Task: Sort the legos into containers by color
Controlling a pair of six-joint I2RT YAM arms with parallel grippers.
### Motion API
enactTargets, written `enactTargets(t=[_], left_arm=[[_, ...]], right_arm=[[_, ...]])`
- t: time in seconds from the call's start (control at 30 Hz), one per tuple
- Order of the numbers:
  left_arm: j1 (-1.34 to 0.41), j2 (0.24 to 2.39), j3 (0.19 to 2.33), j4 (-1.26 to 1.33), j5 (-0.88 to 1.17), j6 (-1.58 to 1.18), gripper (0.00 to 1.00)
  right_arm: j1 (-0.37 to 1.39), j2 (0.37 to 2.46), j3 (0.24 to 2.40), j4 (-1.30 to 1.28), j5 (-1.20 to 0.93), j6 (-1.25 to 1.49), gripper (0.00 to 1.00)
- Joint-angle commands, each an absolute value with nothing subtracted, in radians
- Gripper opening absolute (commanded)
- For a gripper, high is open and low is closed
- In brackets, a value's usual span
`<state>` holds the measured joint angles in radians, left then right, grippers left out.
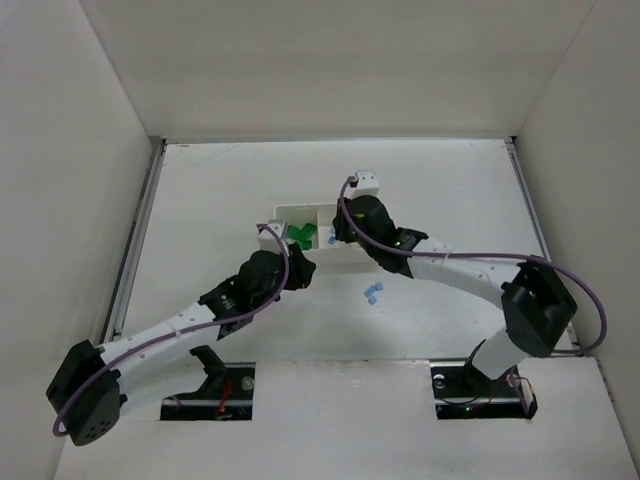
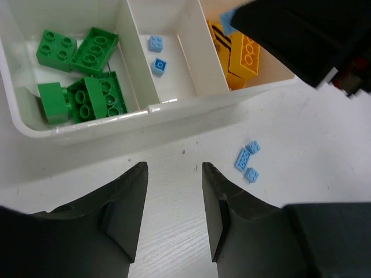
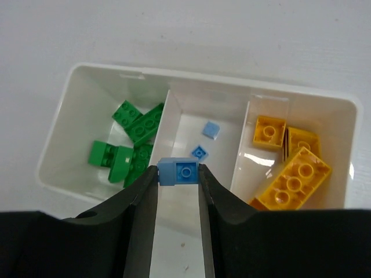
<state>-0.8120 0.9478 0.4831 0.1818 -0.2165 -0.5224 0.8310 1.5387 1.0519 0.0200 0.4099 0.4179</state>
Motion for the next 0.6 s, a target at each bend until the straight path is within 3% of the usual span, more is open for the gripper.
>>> enactTargets(t=[0.0, 0.37, 0.47, 0.57], left_arm=[[-0.852, 0.923, 0.454, 0.206, -0.209, -0.543, 0.4], [-1.021, 1.077, 0.474, 0.325, -0.229, -0.526, 0.41], [-1.054, 1.141, 0.497, 0.36, -0.229, -0.523, 0.41], [-1.099, 1.221, 0.529, 0.409, -0.229, -0.522, 0.4]], right_arm=[[0.815, 1.612, 1.121, 0.087, 0.376, 0.39, 0.37], [0.785, 1.623, 1.141, 0.107, 0.376, 0.397, 0.54], [0.774, 1.563, 1.085, 0.117, 0.402, 0.414, 0.5], [0.754, 1.462, 0.973, 0.135, 0.432, 0.452, 0.36]])
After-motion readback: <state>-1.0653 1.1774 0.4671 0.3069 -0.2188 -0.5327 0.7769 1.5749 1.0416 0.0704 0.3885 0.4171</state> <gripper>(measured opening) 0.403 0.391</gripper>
